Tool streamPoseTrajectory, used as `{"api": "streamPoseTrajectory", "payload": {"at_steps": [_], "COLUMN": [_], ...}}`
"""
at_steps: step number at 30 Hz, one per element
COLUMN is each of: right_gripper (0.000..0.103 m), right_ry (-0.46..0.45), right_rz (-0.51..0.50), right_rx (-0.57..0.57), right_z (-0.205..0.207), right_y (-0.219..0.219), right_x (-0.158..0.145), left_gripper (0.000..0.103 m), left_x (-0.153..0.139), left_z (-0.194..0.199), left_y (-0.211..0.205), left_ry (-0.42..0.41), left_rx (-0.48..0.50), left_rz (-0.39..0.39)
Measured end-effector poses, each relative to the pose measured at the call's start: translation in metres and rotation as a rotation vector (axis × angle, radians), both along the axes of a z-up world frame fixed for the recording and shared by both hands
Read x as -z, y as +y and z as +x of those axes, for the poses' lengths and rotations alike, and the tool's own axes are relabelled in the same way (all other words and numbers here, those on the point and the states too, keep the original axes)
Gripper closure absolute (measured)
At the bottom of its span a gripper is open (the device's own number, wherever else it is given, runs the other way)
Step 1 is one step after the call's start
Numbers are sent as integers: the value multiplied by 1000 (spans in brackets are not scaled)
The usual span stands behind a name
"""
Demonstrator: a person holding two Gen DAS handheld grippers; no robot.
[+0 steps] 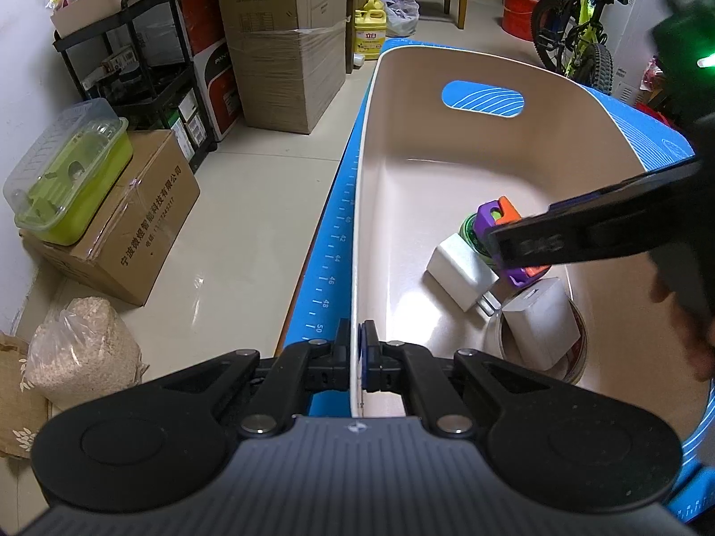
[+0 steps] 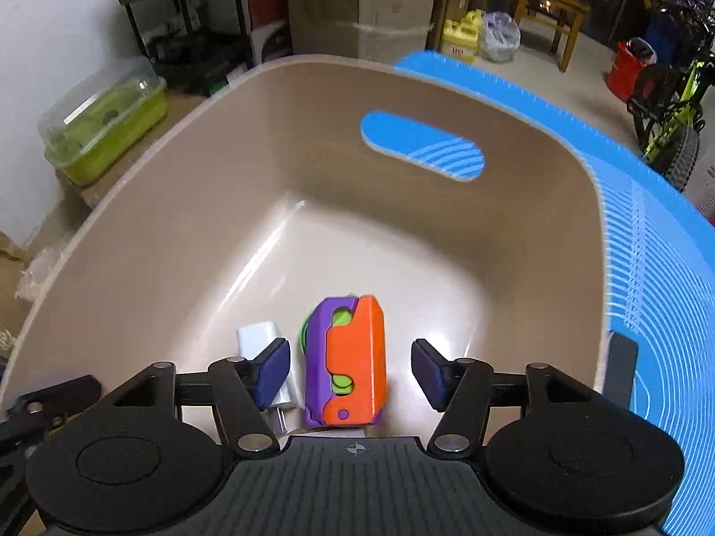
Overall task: Organize rigid objects
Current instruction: 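Carry the orange-purple toy into the basket and release it, then move the right gripper to the white pill bottle and grasp it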
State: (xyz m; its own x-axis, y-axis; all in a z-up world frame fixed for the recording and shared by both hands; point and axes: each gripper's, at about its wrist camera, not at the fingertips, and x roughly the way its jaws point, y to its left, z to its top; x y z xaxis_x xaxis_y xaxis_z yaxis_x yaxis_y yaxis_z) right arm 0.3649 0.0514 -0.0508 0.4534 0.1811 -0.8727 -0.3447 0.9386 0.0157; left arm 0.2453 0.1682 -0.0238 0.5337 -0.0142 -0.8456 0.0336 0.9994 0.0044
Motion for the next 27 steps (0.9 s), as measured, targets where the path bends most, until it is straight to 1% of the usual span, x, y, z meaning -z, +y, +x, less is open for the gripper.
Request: {"api": "streamPoseTrajectory", "payload": {"at_steps": [4,6,10,12,15,19,22,24,27], "right_gripper": [34,33,33,33,33,33,33,33,33], "right_ry": [-46,-107,-199,-251,-318,-360,-347,-344,-314], "right_rz": [55,57,88,94,107,112,108,98,101], "right_rx": [5,4,22,48,116,202,242,254,252], "right_z": [-10,-17,-24,-28,-36,-36,-32,-30,-23], "right_y": [-18,-26,-55,-73,-103,-139,-162,-173,-182], "right_x": [-28,-46,-82,-94,-104,-99,-84,-71,-48], "left_gripper": [98,98,98,98,98,98,98,98,98], "left_x": [0,0,0,-1,-1,-1,0,0,0], "left_z": [0,0,0,0,0,0,0,0,0], "left_y": [0,0,1,0,0,0,0,0,0], "left_ry": [-1,0,0,1,0,0,0,0,0], "left_rx": [0,0,-2,-2,-2,-1,-1,-1,-1], "left_rz": [0,0,2,3,4,8,9,9,9]}}
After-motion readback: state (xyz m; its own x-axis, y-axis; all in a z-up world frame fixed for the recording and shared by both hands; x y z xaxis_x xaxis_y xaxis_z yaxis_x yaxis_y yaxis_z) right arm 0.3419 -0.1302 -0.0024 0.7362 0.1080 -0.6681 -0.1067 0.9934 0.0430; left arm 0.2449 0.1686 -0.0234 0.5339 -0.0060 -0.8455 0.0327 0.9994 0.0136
